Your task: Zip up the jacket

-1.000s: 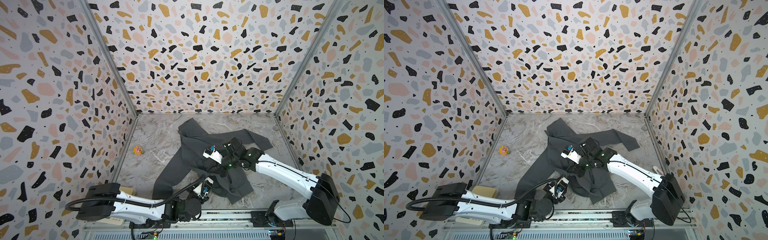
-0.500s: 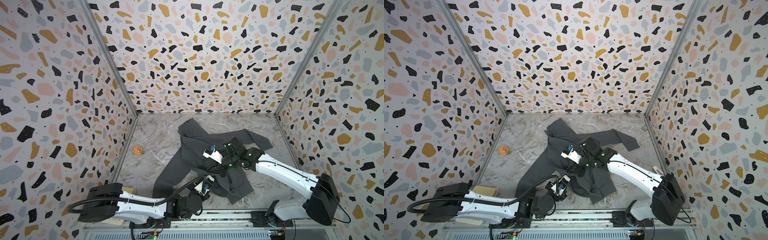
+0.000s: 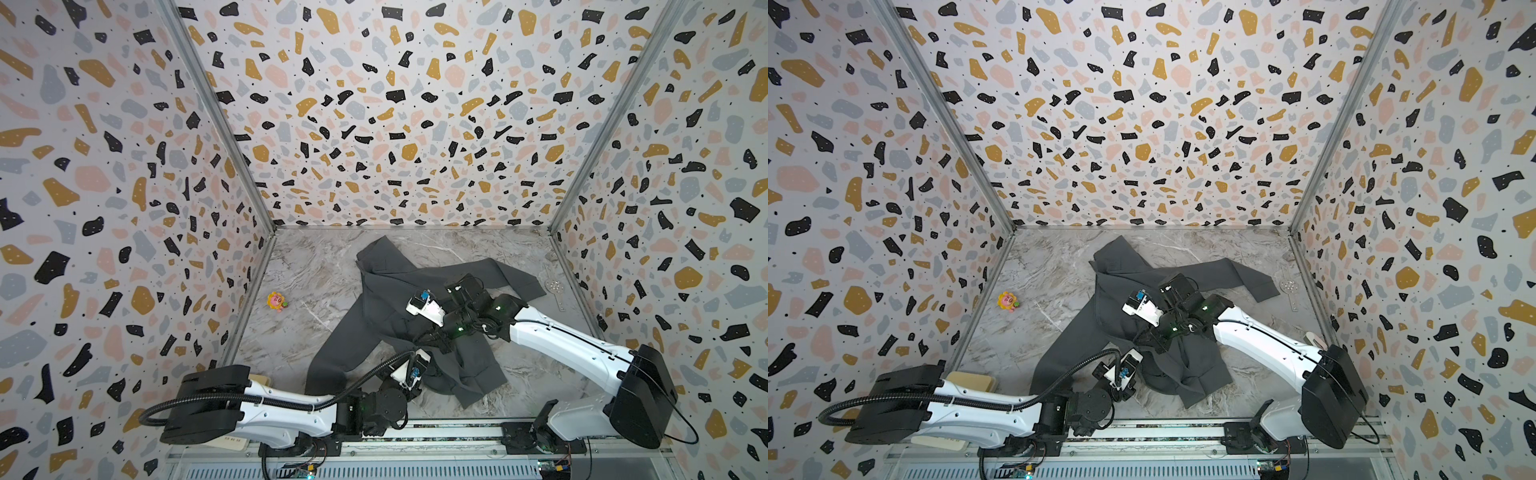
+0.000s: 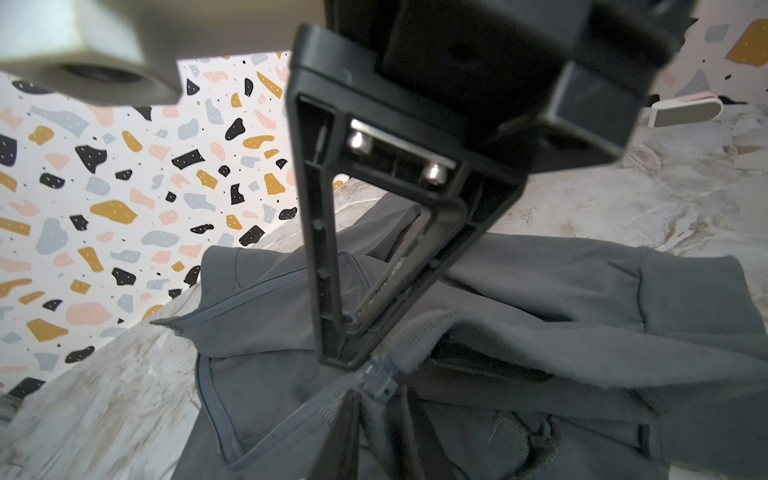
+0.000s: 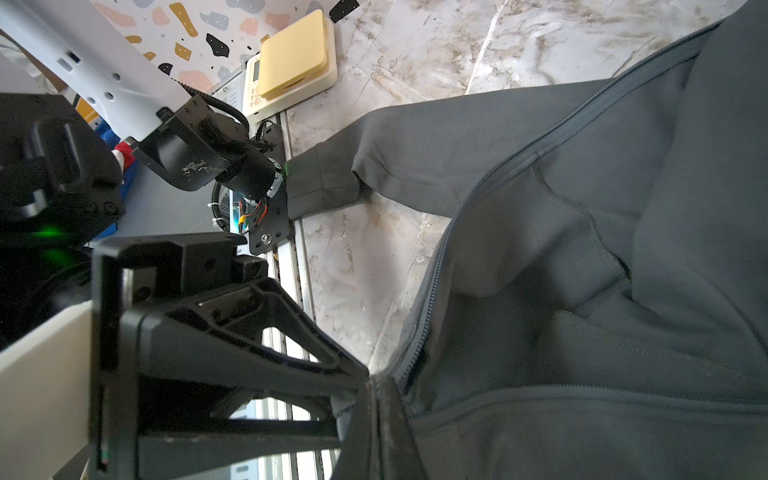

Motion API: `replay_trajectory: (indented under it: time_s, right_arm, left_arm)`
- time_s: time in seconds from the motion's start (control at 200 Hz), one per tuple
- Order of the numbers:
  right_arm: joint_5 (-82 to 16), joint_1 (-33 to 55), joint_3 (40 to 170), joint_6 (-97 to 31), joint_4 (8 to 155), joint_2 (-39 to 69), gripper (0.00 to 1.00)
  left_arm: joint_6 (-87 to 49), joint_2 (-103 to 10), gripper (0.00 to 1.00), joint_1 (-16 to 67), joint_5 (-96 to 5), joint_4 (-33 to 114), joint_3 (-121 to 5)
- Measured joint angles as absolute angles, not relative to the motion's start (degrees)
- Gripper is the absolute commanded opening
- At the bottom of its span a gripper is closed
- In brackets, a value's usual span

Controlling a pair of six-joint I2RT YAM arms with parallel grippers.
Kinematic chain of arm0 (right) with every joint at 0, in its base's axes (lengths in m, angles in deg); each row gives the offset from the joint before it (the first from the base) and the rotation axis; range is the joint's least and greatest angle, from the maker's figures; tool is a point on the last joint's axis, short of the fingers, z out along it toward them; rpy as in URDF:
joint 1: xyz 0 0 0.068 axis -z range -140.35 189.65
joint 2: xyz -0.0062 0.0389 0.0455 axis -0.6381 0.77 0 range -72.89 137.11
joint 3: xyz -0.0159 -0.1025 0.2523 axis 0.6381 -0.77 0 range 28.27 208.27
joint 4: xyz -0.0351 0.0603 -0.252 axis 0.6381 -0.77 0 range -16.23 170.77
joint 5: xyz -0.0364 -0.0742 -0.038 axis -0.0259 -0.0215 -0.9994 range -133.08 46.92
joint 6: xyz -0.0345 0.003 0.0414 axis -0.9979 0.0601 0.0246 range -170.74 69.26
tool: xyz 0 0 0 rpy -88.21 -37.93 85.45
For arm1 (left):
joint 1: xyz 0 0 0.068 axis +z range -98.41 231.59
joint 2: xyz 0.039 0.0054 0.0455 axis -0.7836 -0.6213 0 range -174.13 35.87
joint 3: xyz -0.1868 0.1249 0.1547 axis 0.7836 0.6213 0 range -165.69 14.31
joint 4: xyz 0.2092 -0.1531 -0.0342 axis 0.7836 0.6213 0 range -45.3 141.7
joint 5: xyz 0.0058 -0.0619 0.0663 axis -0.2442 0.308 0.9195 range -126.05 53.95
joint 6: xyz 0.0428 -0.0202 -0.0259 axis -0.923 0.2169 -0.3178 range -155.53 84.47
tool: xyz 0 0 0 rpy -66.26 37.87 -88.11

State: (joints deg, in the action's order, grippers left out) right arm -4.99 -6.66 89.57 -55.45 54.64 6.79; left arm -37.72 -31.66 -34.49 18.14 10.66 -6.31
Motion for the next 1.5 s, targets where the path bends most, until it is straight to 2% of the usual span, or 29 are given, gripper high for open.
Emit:
replay_trajectory:
  time_s: [0.235,0.401,0.581,0.771,1.126,1.497]
  right_arm:
    - [-5.6,-6.9,89.6,-54.0,55.1,8.1,0.00]
    - [-8.3,-10.5,91.2,-52.6,55.9,11.0,0.00]
    - [-9.8,-13.3,92.1,-49.9,57.4,16.1,0.00]
    - [-11.0,-13.6,92.3,-46.3,60.1,20.0,0.00]
    - [-19.5,-5.7,96.5,-44.4,65.4,27.3,0.00]
    - [-33.3,2.3,111.1,-50.0,73.5,38.8,0.00]
  left_arm:
    - [-37.2,-30.1,0.00,-34.2,17.1,13.8,-6.3]
    - [-34.4,-22.2,0.00,-34.6,14.3,20.0,-3.1]
    - [-33.1,-13.2,0.00,-39.1,12.9,29.1,-1.7]
    - [-32.5,-9.2,0.00,-41.8,12.4,35.8,-1.7]
    - [-32.5,-4.2,0.00,-43.1,12.7,36.6,-1.7]
    - [-32.7,-0.5,0.00,-43.1,14.2,37.5,-1.7]
